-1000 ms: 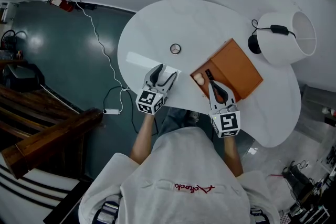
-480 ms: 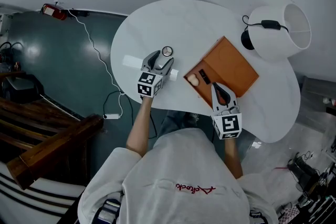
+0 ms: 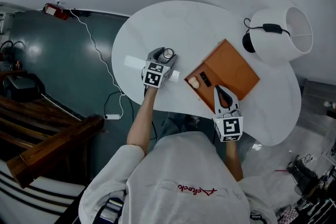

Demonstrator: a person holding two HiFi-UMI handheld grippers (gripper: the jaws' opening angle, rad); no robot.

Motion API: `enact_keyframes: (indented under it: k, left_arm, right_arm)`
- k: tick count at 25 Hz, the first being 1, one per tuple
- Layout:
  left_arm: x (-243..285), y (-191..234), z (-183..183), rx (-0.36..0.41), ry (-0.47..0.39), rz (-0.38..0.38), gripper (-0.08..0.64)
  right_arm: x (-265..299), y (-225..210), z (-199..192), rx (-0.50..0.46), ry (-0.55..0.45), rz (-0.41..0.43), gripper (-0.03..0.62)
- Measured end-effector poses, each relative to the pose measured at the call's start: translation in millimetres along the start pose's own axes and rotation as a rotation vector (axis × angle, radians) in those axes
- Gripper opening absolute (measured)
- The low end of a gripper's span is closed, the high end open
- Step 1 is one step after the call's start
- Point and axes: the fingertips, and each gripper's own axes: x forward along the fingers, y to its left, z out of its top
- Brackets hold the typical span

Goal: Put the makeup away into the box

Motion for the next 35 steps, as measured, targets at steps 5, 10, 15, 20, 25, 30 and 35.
enact_keyframes:
  k: [5,10,15,20,25,30,35]
  left_arm:
    - [8,0,-9,0.077,0.067,0.032,0.252]
    - [7,0,-7,0.074,0.069,0.027,0.235]
    - [-9,-1,6,0.06,-0.06,0.056,0.233]
    - [-59,-14,33,0.002,-0.29,0.089,0.233]
    - [-114,-37,59,-0.04,-0.431,0.088,0.233]
    - [-142,-51,69,-0.042,-0.482,0.099,0.233]
    - [-145,-64,72,0.007,-0.474,0.086,0.233]
  right_arm:
    - [0,1,-2,-0.005,0.002,0.004,0.02]
    - [-4,-3,-5,0.004,0.003,-0.004,0.02]
    - [-9,-7,-9,0.008,0.006,-0.01,0.02]
    - [-8,-8,-7,0.016,-0.008,-0.002,0.02]
    - [-5,-6,-1,0.028,-0.029,0.019,0.02]
    - [-5,-1,5,0.013,-0.043,0.039,0.02]
    - [-11,-2,10,0.01,-0.056,0.034,0.02]
